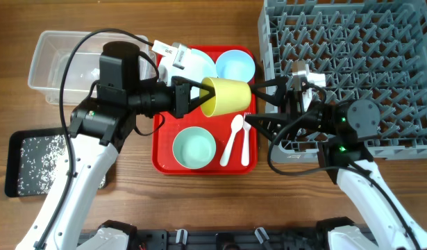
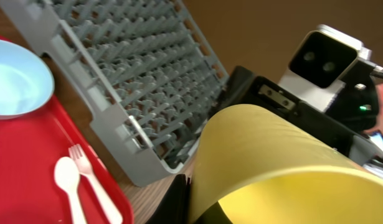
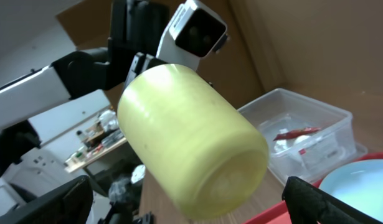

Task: Sort waste into correct bins and load items into the dishwasher rack
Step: 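Lift the yellow cup sideways while the right gripper reaches toward it, then grasp the yellow cup with the right gripper and release the left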

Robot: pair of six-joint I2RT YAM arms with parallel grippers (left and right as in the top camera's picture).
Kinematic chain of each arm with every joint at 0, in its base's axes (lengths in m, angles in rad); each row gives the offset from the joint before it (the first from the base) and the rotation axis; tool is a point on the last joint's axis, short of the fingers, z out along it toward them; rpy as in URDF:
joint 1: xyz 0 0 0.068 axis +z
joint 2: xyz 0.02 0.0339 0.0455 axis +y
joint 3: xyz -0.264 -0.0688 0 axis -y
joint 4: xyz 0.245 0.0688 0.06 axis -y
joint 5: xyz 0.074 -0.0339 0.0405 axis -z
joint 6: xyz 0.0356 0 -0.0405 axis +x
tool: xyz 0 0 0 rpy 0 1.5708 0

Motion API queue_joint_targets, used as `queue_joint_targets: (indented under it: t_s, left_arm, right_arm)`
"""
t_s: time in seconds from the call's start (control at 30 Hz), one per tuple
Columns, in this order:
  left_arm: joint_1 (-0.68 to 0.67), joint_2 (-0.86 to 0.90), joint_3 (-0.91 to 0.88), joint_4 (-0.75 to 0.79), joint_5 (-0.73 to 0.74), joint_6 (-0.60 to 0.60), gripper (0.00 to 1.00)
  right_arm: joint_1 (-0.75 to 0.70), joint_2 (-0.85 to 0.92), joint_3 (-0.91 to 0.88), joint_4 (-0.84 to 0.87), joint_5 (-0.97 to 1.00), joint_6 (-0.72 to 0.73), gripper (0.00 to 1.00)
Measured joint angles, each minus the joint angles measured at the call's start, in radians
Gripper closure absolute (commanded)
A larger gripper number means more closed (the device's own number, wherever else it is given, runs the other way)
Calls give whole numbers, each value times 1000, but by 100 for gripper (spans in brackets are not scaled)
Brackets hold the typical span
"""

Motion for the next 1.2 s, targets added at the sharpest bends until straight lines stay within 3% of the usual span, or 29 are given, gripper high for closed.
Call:
queue_joint_targets:
  t_s: [0.4, 1.2]
  left_arm:
    - [-3, 0, 0, 49, 137, 0, 96]
    - [-83, 64, 0, 97, 150, -3, 96]
  right_arm:
    - [0, 33, 1, 146, -53, 72, 0]
    - [35, 33, 1, 193, -60, 77, 2]
